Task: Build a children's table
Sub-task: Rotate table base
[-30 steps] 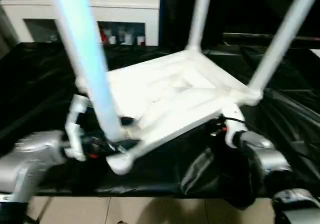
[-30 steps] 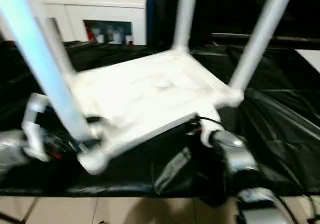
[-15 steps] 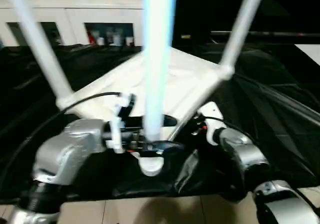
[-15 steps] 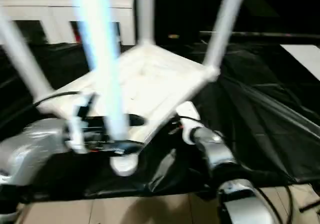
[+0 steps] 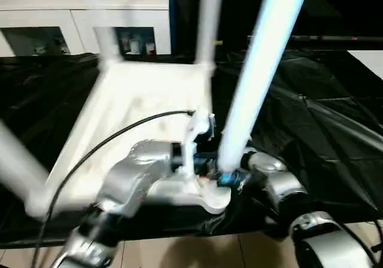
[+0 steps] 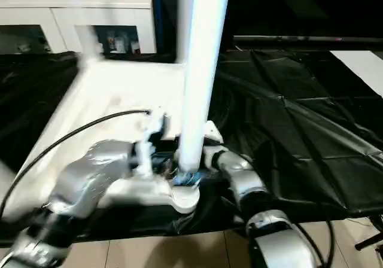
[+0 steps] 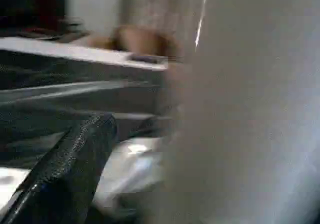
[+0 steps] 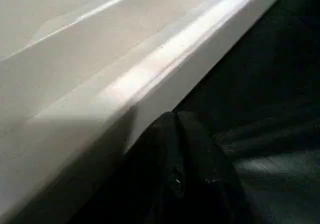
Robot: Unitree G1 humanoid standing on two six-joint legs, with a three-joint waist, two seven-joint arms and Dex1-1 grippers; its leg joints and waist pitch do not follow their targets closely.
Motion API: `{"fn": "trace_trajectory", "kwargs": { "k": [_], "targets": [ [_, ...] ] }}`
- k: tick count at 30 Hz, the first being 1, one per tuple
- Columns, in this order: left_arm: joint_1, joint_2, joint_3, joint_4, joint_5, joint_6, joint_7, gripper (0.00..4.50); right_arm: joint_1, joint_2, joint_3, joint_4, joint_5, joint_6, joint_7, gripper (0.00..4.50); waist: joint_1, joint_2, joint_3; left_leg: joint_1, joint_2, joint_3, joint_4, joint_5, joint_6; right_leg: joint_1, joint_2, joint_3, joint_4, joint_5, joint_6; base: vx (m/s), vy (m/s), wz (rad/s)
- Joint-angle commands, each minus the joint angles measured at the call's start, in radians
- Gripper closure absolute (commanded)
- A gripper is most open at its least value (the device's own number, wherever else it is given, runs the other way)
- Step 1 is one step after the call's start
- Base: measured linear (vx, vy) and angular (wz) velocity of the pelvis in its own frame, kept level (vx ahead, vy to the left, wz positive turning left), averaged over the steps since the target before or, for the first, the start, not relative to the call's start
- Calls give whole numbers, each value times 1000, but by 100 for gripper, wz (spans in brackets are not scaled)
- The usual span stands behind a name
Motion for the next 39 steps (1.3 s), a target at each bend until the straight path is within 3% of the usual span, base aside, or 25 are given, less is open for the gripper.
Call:
{"fn": "trace_trajectory", "kwargs": {
  "k": [1, 6, 11, 16, 18, 19, 21, 22, 24, 26, 33, 39],
  "targets": [
    [-27, -9, -7, 61, 76, -59, 72, 0, -13, 4, 14, 15, -8, -17, 23, 448, 9, 5, -59, 19, 24, -20, -71, -316, -12, 46, -53, 36, -84, -218, -224, 0, 0, 0],
    [-66, 15, 10, 168, 174, -123, 189, 0, -13, -39, -9, 17, -9, -29, 2, 448, 14, 0, -60, 18, 24, -19, -69, -303, -4, 48, -54, 35, -82, -203, -226, 0, 0, 0],
    [-41, 72, 23, 167, 183, -153, 122, 0, 0, -115, -39, -13, 12, -33, 56, 448, 20, -8, -59, 16, 23, -18, -68, -291, 4, 47, -56, 35, -84, -242, -212, 0, 0, 0],
    [27, 199, -14, 94, 157, -67, -9, 0, 58, -224, -24, -126, 33, -34, 238, 448, 22, 3, -62, 18, 24, -16, -64, -270, 18, 44, -50, 33, -77, -188, -222, 0, 0, 0],
    [33, 218, -21, 92, 159, -57, -23, 18, 68, -242, -17, -146, 32, -34, 264, 449, 28, 4, -61, 19, 27, -14, -65, -266, 25, 42, -48, 32, -76, -168, -234, 0, 0, 0],
    [45, 254, -30, 108, 177, -55, -35, 36, 100, -300, 6, -213, 31, -34, 336, 450, 34, 12, -60, 20, 27, -15, -66, -275, 21, 41, -48, 31, -76, -177, -238, 0, 0, 0],
    [48, 267, -35, 120, 189, -63, -39, 46, 113, -323, 13, -244, 33, -29, 364, 450, 41, 8, -57, 24, 28, -14, -68, -314, 15, 41, -49, 33, -82, -210, -233, 0, 0, 0],
    [51, 283, -43, 134, 204, -79, -51, 56, 127, -345, 18, -276, 34, -23, 388, 450, 44, 16, -57, 24, 28, -15, -68, -314, 13, 41, -50, 33, -82, -217, -231, 0, 0, 0],
    [54, 315, -56, 149, 230, -82, -78, 68, 168, -384, 20, -372, 48, 15, 442, 450, 54, 17, -57, 25, 27, -15, -70, -311, 13, 42, -48, 35, -85, -223, -210, 0, 0, 0],
    [53, 327, -58, 138, 233, -52, -79, 95, 192, -400, 17, -423, 58, 41, 456, 450, 59, 19, -58, 23, 27, -17, -70, -298, 12, 42, -51, 34, -83, -217, -212, 0, 0, 0],
    [86, 359, -51, 51, 235, 34, -51, 154, 278, -434, -6, -576, 88, 143, 449, 450, 58, 10, -55, 20, 29, -19, -73, -294, 12, 42, -53, 35, -87, -253, -204, 0, 0, 0],
    [125, 355, -42, -21, 259, 100, 14, 198, 326, -415, -21, -666, 98, 214, 410, 450, 55, 12, -53, 21, 28, -20, -75, -312, 5, 37, -54, 35, -92, -298, -185, 0, 0, 0]
  ]
}}
